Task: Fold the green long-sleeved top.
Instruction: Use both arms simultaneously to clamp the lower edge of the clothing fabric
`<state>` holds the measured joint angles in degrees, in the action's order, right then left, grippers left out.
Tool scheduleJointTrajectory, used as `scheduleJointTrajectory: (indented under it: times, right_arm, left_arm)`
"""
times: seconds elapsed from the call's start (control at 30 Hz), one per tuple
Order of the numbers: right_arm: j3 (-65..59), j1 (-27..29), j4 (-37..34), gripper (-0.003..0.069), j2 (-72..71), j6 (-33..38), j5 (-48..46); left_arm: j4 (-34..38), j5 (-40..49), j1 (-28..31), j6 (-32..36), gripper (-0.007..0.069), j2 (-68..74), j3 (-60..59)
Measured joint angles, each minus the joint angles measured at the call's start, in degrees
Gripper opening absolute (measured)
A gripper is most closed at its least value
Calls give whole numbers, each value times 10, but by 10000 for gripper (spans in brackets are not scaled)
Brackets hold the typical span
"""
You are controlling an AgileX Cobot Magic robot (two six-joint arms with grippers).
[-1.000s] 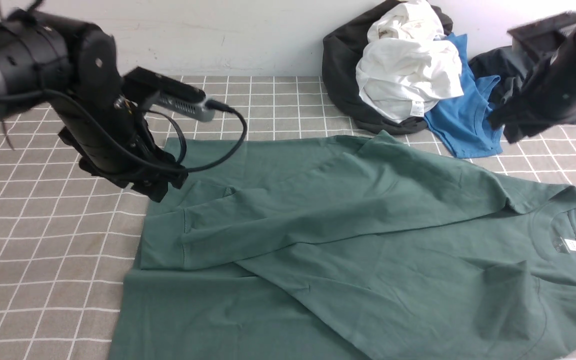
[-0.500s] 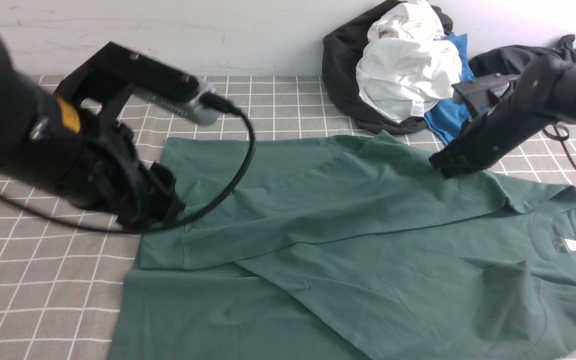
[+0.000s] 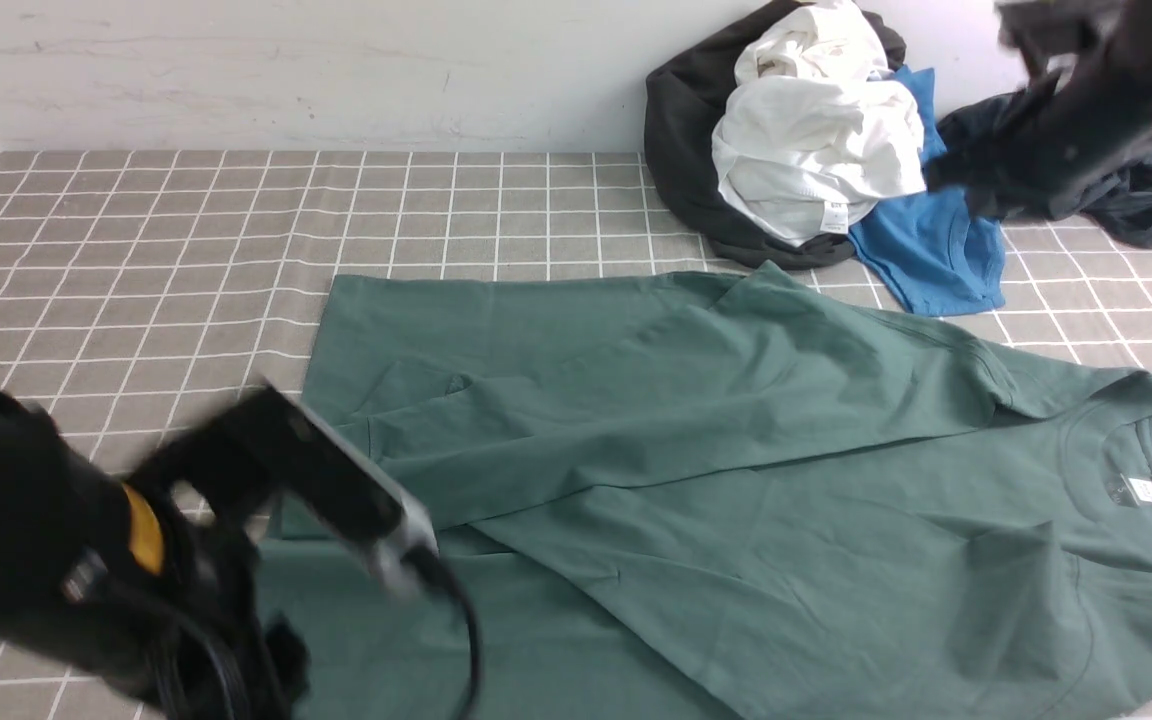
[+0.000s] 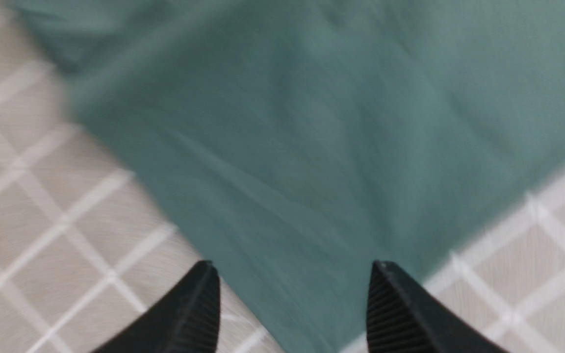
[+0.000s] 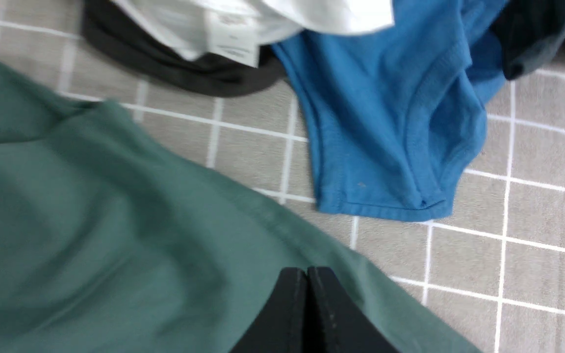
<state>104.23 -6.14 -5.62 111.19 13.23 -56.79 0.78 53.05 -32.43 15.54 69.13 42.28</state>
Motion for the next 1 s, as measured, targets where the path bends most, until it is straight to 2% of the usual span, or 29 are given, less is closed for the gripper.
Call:
scheduleJointTrajectory:
  times: [0.03,0.1,0.13,0.17,0.2,0.23,0.3,0.4,0.5,0.67,0.7,0.77,0.8,0.83,0.9,1.0]
  right_arm:
    - [0,-1,-10,-13,-5,9,-4]
    - [0,-20,-80,-13,-62,71,-43]
    - [0,-21,-80,-13,-66,71,-45]
    - [1,-31,-132,-13,-92,112,-60]
    - [1,-32,-143,-13,-97,120,-63]
    - [1,-36,-186,-13,-110,148,-79]
    - [1,-38,-231,-13,-117,177,-103]
    - [1,-38,-259,-13,-117,197,-128]
    - [1,-38,-280,-13,-117,204,-136]
    - [1,-38,-309,-13,-119,210,-145]
    - [1,-38,-310,-13,-119,211,-146]
    - [1,-39,-313,-13,-127,225,-148]
    - [1,-39,-313,-13,-129,228,-148]
    - [1,-40,-316,-13,-143,251,-149]
    - [1,-43,-322,-13,-155,268,-149]
    - [1,-67,-340,-13,-211,338,-149]
  left_arm:
    - [0,0,0,5,400,1,0]
    - [-22,-2,-52,85,442,21,-45]
    - [-24,-3,-55,85,445,23,-48]
    - [-33,-5,-76,133,461,41,-68]
    - [-35,-6,-80,139,462,46,-73]
    - [-41,-7,-90,171,466,69,-86]
    - [-48,-10,-94,187,465,100,-93]
    - [-57,-37,-95,190,447,130,-94]
    - [-70,-72,-95,180,383,157,-94]
    - [-84,-69,-99,137,169,178,-87]
    - [-86,-69,-99,135,160,178,-87]
    - [-117,-68,-99,101,46,171,-75]
    - [-120,-67,-99,98,40,168,-72]
    - [-129,-50,-99,64,10,149,-58]
    - [-135,-40,-99,47,2,137,-50]
    - [-159,-10,-99,-2,1,93,-35]
